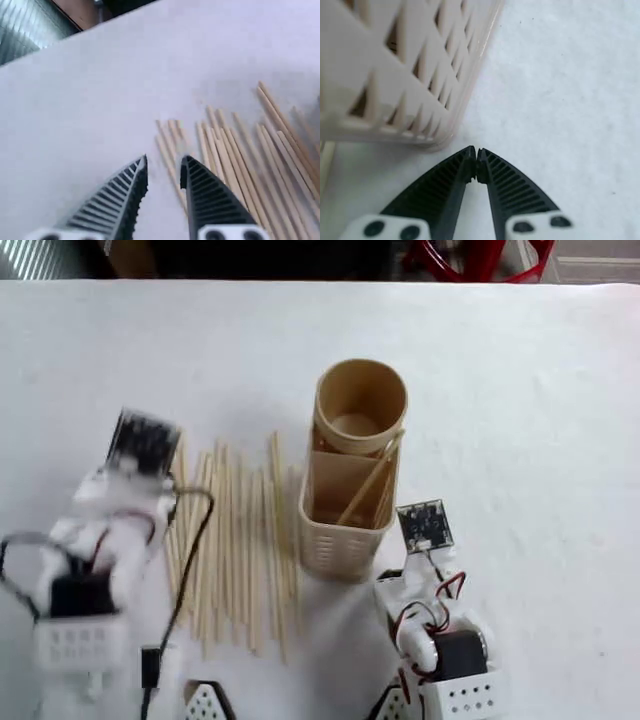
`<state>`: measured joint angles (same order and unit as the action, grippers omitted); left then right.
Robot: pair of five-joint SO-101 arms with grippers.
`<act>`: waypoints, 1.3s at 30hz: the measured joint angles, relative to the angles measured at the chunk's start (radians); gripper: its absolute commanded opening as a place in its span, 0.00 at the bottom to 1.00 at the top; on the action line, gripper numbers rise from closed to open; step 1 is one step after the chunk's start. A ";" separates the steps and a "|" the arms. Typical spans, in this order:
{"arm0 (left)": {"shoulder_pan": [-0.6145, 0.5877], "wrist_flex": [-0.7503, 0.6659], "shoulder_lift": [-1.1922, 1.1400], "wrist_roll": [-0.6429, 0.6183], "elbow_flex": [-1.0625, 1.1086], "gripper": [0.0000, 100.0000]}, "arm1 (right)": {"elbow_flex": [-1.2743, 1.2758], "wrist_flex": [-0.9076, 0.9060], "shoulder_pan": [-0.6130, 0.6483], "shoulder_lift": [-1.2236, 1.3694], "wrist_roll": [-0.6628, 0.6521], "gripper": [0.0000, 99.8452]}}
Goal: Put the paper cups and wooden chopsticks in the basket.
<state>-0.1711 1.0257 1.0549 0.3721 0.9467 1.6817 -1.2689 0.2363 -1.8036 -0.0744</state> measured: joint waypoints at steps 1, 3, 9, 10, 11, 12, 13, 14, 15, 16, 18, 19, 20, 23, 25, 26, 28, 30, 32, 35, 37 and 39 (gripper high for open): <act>0.017 0.000 -0.115 -0.032 -0.057 0.12 | 0.000 0.000 0.000 0.000 0.000 0.02; 0.049 0.012 -0.334 -0.106 -0.184 0.12 | 0.000 0.000 0.000 0.000 0.000 0.02; 0.064 0.057 -0.868 -0.226 -0.404 0.12 | 0.000 0.000 0.000 0.000 0.000 0.02; 0.064 0.057 -0.911 -0.227 -0.404 0.12 | 0.000 0.000 0.000 0.000 0.000 0.02; 0.068 0.057 -0.934 -0.230 -0.404 0.12 | 0.000 0.000 0.000 0.000 0.000 0.02; 0.069 0.052 -0.947 -0.230 -0.393 0.12 | 0.000 0.000 0.000 0.000 0.000 0.02; 0.072 0.038 -0.950 -0.230 -0.373 0.12 | 0.000 0.000 0.000 0.000 0.000 0.02; 0.075 0.018 -0.954 -0.230 -0.345 0.12 | 0.000 0.000 0.000 0.000 0.000 0.02; 0.075 -0.008 -0.957 -0.230 -0.318 0.12 | 0.000 0.000 0.000 0.000 0.000 0.02; 0.075 -0.031 -0.961 -0.224 -0.299 0.12 | 0.000 0.000 0.000 0.000 0.000 0.02; 0.075 -0.064 -0.967 -0.216 -0.285 0.12 | 0.000 0.000 0.000 0.000 0.000 0.02; 0.075 -0.077 -0.967 -0.216 -0.284 0.12 | 0.000 0.000 0.000 0.000 0.000 0.02; 0.075 -0.084 -0.967 -0.215 -0.284 0.12 | 0.000 0.000 0.000 0.000 0.000 0.02; 0.075 -0.101 -0.970 -0.215 -0.276 0.12 | 0.000 0.000 0.000 0.000 0.000 0.02; 0.074 -0.106 -0.982 -0.215 -0.276 0.12 | 0.000 0.000 0.000 0.000 0.000 0.02; 0.072 -0.106 -0.996 -0.215 -0.276 0.12 | 0.000 0.000 0.000 0.000 0.000 0.02; 0.072 -0.109 -1.042 -0.215 -0.279 0.12 | 0.000 0.000 0.000 0.000 0.000 0.02; 0.071 -0.110 -1.086 -0.215 -0.304 0.12 | 0.000 0.000 0.000 0.000 0.000 0.02; 0.069 -0.109 -1.131 -0.215 -0.334 0.12 | 0.000 0.000 0.000 0.000 0.000 0.02; 0.072 -0.103 -1.157 -0.209 -0.356 0.06 | 0.000 0.000 0.000 0.000 0.000 0.02; 0.075 -0.103 -1.162 -0.209 -0.356 0.04 | 0.000 0.000 0.000 0.000 0.000 0.02; 0.072 -0.103 -1.162 -0.209 -0.358 0.04 | 0.000 0.000 0.000 0.000 0.000 0.02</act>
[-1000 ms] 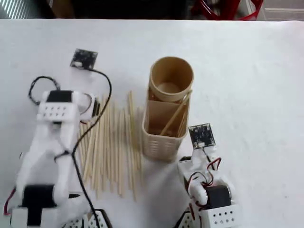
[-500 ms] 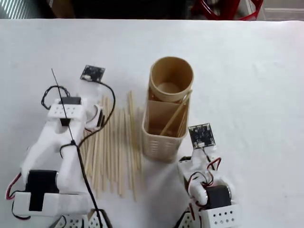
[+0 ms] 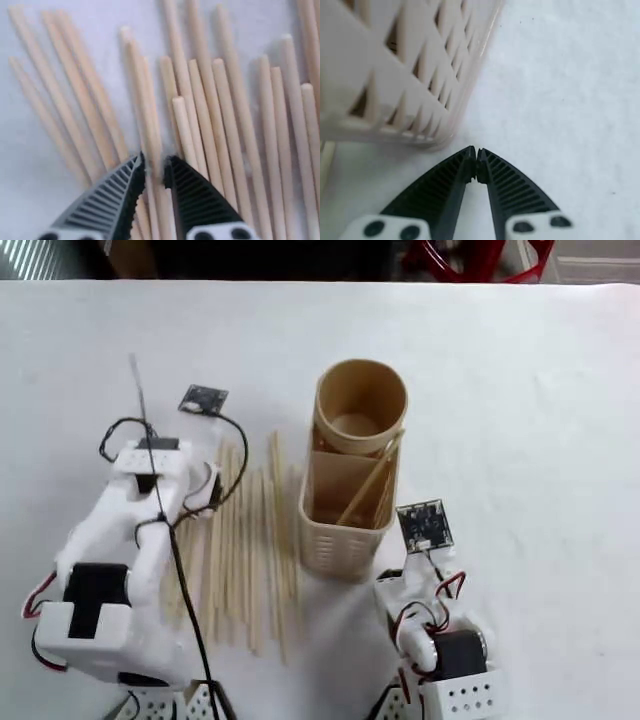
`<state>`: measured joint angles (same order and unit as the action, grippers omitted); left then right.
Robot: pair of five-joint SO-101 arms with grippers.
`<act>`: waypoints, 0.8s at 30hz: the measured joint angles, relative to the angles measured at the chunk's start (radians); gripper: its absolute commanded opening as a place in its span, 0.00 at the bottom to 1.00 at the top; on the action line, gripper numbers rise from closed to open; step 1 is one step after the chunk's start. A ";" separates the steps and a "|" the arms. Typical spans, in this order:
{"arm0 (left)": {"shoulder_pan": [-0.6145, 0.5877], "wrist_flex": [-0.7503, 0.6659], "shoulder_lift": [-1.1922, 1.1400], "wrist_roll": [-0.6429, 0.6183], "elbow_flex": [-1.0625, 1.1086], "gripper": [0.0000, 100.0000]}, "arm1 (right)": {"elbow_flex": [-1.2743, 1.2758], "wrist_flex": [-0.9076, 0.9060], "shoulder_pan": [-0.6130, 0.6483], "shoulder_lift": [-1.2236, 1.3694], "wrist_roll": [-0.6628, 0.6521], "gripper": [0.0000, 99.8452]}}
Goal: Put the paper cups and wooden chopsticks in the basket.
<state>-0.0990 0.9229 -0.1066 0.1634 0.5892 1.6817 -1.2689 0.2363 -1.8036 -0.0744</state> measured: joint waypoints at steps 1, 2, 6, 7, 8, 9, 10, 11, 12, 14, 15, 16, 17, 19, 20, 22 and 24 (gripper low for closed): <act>-0.002 0.000 0.000 0.000 0.000 0.03 | 0.000 0.000 0.000 0.000 0.000 0.02; -0.002 0.000 0.000 0.000 0.000 0.03 | 0.000 0.000 0.000 0.000 0.000 0.02; -0.002 0.000 0.000 0.000 0.000 0.03 | 0.000 0.000 0.000 0.000 0.000 0.02; -0.002 0.000 0.003 0.000 0.000 0.03 | 0.000 0.000 0.000 0.000 0.000 0.02; -0.002 0.000 0.008 0.000 0.000 0.03 | 0.000 0.000 0.000 0.000 0.000 0.02; -0.002 0.000 0.017 0.000 0.000 0.03 | 0.000 0.000 0.000 0.000 0.000 0.02; -0.002 0.000 0.026 0.000 0.002 0.03 | 0.000 0.000 0.000 0.000 0.000 0.02; -0.002 0.000 0.040 0.000 0.002 0.03 | 0.000 0.000 0.000 0.000 0.000 0.02; -0.002 0.000 0.057 0.000 0.003 0.03 | 0.000 0.000 0.000 0.000 0.000 0.02; -0.002 0.002 0.097 0.000 0.008 0.03 | 0.000 0.000 0.000 0.000 0.000 0.02; -0.002 0.002 0.121 -0.003 0.012 0.04 | 0.000 0.000 0.000 0.000 0.000 0.02; -0.002 0.002 0.146 -0.012 0.020 0.04 | 0.000 0.000 0.000 0.000 0.000 0.02; -0.002 0.002 0.166 -0.023 0.029 0.04 | 0.000 0.000 0.000 0.000 0.000 0.02; -0.002 0.002 0.189 -0.037 0.041 0.04 | 0.000 0.000 0.000 0.000 0.000 0.02; -0.002 -0.005 0.193 -0.041 0.048 0.04 | 0.000 0.000 0.000 0.000 0.000 0.02; -0.002 -0.037 0.196 -0.044 0.068 0.04 | 0.000 0.000 0.000 0.000 0.000 0.02; -0.002 -0.066 0.196 -0.048 0.083 0.04 | 0.000 0.000 0.000 0.000 0.000 0.02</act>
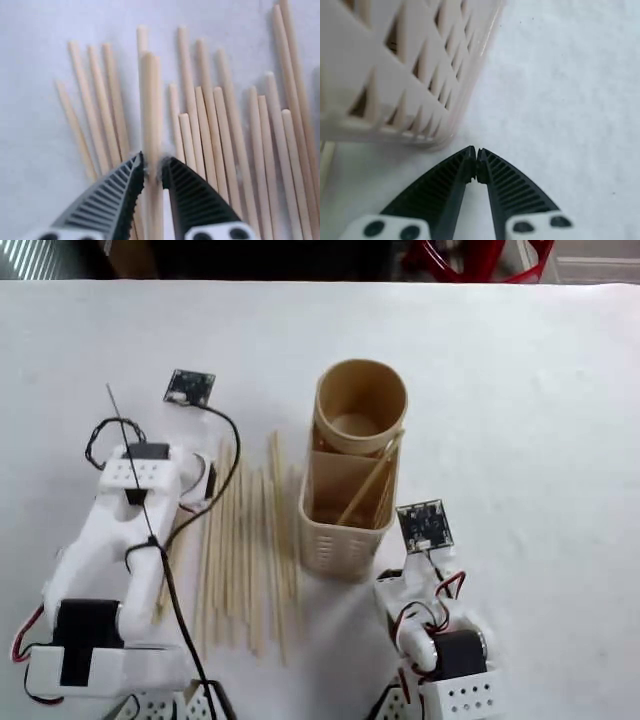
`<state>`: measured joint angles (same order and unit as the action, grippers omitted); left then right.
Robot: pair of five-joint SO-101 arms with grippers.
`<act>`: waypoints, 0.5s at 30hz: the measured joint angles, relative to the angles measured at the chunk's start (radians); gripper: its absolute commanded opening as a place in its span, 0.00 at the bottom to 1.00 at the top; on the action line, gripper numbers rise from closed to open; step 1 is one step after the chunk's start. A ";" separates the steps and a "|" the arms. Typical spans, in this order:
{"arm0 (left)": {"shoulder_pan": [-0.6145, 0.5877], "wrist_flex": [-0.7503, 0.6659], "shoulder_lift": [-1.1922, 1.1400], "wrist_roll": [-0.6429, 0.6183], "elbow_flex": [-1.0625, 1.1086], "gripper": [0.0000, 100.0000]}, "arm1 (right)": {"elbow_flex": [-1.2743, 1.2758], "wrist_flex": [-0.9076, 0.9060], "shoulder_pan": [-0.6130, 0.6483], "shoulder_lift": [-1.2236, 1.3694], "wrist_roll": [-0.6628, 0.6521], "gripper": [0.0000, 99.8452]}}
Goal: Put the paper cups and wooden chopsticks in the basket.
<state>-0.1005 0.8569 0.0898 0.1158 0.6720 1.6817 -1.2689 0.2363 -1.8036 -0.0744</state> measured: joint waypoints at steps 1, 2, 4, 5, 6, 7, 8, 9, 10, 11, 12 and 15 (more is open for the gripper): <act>0.000 -0.008 0.000 -0.011 0.003 0.04 | 0.000 0.000 0.000 0.000 0.000 0.02; 0.000 -0.012 0.000 -0.023 0.006 0.04 | 0.000 0.000 0.000 0.000 0.000 0.02; 0.000 -0.015 0.000 -0.041 0.006 0.04 | 0.000 0.000 0.000 0.000 0.000 0.02; 0.000 -0.015 0.000 -0.046 0.006 0.04 | 0.000 0.000 0.000 0.000 0.000 0.02; 0.000 -0.017 0.000 -0.051 0.006 0.04 | 0.000 0.000 0.000 0.000 0.000 0.02; 0.000 -0.018 0.000 -0.051 0.006 0.04 | 0.000 0.000 0.000 0.000 0.000 0.02; 0.000 -0.020 0.000 -0.051 0.006 0.04 | 0.000 0.000 0.000 0.000 0.000 0.02; 0.000 -0.021 0.000 -0.052 0.006 0.04 | 0.000 0.000 0.000 0.000 0.000 0.02; 0.000 -0.021 0.000 -0.052 0.006 0.04 | 0.000 0.000 0.000 0.000 0.000 0.02; 0.000 -0.023 0.000 -0.052 0.006 0.04 | 0.000 0.000 0.000 0.000 0.000 0.02; 0.000 -0.023 0.000 -0.052 0.011 0.04 | 0.000 0.000 0.000 0.000 0.000 0.02; 0.000 -0.038 0.000 -0.052 0.029 0.04 | 0.000 0.000 0.000 0.000 0.000 0.02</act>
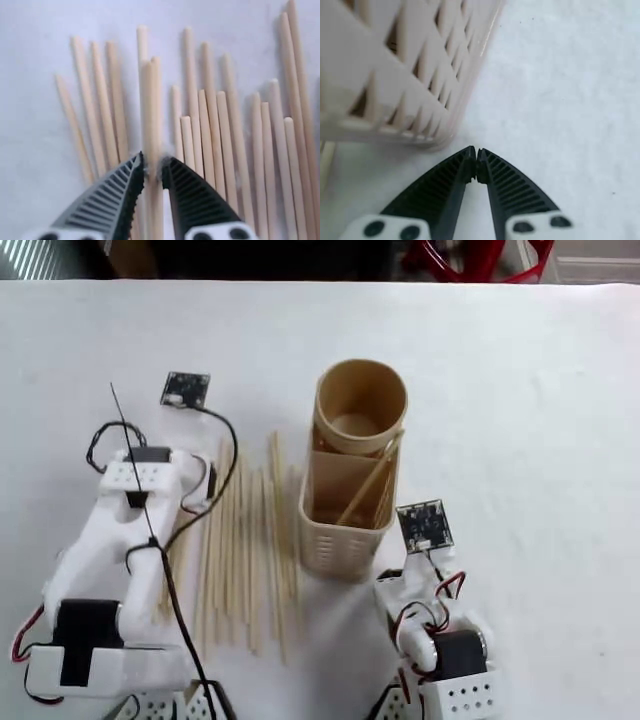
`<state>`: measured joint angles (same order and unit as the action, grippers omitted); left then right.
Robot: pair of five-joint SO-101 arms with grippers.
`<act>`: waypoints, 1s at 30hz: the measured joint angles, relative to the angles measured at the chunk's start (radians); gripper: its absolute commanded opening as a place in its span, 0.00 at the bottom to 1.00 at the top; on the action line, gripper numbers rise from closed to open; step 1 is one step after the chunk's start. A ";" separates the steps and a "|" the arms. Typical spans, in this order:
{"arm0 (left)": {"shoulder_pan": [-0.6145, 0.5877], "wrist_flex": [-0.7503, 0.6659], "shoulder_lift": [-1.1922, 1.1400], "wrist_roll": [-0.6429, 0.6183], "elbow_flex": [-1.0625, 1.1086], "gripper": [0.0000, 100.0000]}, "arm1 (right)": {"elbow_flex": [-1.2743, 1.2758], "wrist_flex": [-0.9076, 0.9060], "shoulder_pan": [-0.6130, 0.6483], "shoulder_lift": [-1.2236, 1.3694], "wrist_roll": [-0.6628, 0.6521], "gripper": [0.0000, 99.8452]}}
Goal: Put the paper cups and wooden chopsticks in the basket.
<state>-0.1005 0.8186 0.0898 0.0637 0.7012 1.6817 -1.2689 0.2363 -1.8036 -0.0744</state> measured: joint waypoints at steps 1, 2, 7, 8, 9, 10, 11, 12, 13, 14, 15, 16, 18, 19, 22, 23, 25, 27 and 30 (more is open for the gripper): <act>0.000 -0.009 0.000 0.000 0.002 0.04 | 0.000 0.000 0.000 0.000 0.000 0.02; 0.000 -0.017 0.000 0.000 0.002 0.04 | 0.000 0.000 0.000 0.000 0.000 0.02; 0.003 -0.035 0.000 0.000 0.003 0.04 | 0.000 0.000 0.000 0.000 0.000 0.02; 0.003 -0.035 0.000 0.000 0.003 0.04 | 0.000 0.000 0.000 0.000 0.000 0.02; 0.003 -0.035 0.000 0.000 0.003 0.04 | 0.000 0.000 0.000 0.000 0.000 0.02; 0.003 -0.035 0.000 0.000 0.005 0.04 | 0.000 0.000 0.000 0.000 0.000 0.02; 0.003 -0.037 0.002 0.000 0.014 0.04 | 0.000 0.000 0.000 0.000 0.000 0.02; 0.003 -0.040 0.002 0.000 0.028 0.04 | 0.000 0.000 0.000 0.000 0.000 0.02; 0.003 -0.040 0.000 0.000 0.038 0.04 | 0.000 0.000 0.000 0.000 0.000 0.02; 0.003 -0.040 0.000 0.000 0.048 0.04 | 0.000 0.000 0.000 0.000 0.000 0.02; 0.003 -0.040 0.000 0.000 0.049 0.04 | 0.000 0.000 0.000 0.000 0.000 0.02; 0.003 -0.041 0.000 0.000 0.049 0.04 | 0.000 0.000 0.000 0.000 0.000 0.02; 0.003 -0.041 0.000 0.000 0.049 0.04 | 0.000 0.000 0.000 0.000 0.000 0.02; 0.003 -0.041 0.000 0.000 0.049 0.04 | 0.000 0.000 0.000 0.000 0.000 0.02; 0.003 -0.046 0.000 0.000 0.049 0.04 | 0.000 0.000 0.000 0.000 0.000 0.02; 0.003 -0.055 0.000 0.000 0.049 0.04 | 0.000 0.000 0.000 0.000 0.000 0.02; 0.003 -0.072 0.000 0.000 0.049 0.04 | 0.000 0.000 0.000 0.000 0.000 0.02; 0.003 -0.077 0.000 0.000 0.049 0.04 | 0.000 0.000 0.000 0.000 0.000 0.02; 0.003 -0.080 0.000 0.000 0.049 0.04 | 0.000 0.000 0.000 0.000 0.000 0.02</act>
<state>-0.0974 0.7388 0.0898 0.0637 0.7503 1.6817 -1.2689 0.2363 -1.8036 -0.0744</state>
